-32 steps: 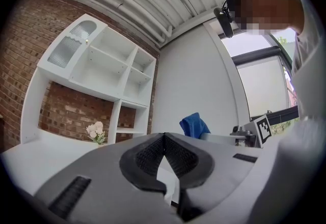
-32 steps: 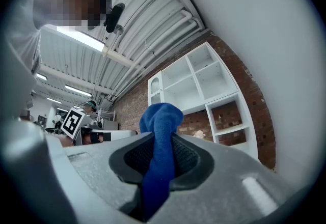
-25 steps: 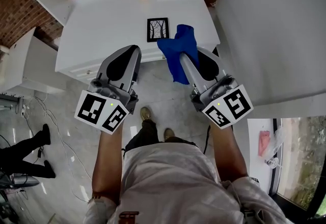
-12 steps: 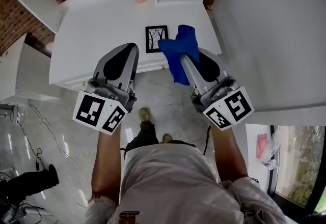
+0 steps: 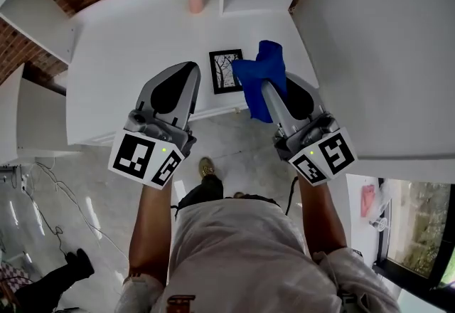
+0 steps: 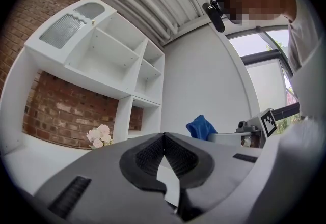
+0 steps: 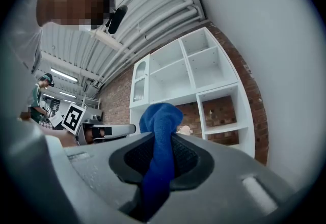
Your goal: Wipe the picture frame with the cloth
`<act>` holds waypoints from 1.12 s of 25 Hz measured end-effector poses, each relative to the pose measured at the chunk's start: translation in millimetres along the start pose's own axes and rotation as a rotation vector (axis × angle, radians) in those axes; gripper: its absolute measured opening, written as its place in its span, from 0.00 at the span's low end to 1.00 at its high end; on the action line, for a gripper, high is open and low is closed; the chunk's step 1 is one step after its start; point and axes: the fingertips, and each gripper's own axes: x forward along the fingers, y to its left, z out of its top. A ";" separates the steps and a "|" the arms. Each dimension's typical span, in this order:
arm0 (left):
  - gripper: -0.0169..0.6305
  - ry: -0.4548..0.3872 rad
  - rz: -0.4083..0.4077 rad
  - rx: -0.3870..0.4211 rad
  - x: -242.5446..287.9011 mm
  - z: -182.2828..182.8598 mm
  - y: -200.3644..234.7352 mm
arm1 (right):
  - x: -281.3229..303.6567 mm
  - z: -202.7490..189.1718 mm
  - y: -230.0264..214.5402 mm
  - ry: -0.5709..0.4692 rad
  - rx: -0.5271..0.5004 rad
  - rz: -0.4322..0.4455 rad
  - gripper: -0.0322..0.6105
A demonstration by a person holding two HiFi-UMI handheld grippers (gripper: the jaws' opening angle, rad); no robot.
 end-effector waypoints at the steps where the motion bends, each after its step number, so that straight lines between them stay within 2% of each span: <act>1: 0.03 0.001 -0.008 -0.006 3.0 -2.0 7.1 | 6.6 -1.9 -2.2 0.005 -0.002 -0.011 0.17; 12: 0.03 0.028 -0.087 -0.055 28.1 -22.1 70.4 | 71.6 -18.5 -15.2 0.056 -0.015 -0.095 0.17; 22: 0.03 0.083 -0.078 -0.092 55.3 -52.8 99.8 | 102.4 -40.8 -33.8 0.121 -0.025 -0.095 0.17; 28: 0.03 0.138 -0.030 -0.108 75.4 -81.7 106.9 | 110.8 -60.3 -59.6 0.158 -0.028 -0.075 0.17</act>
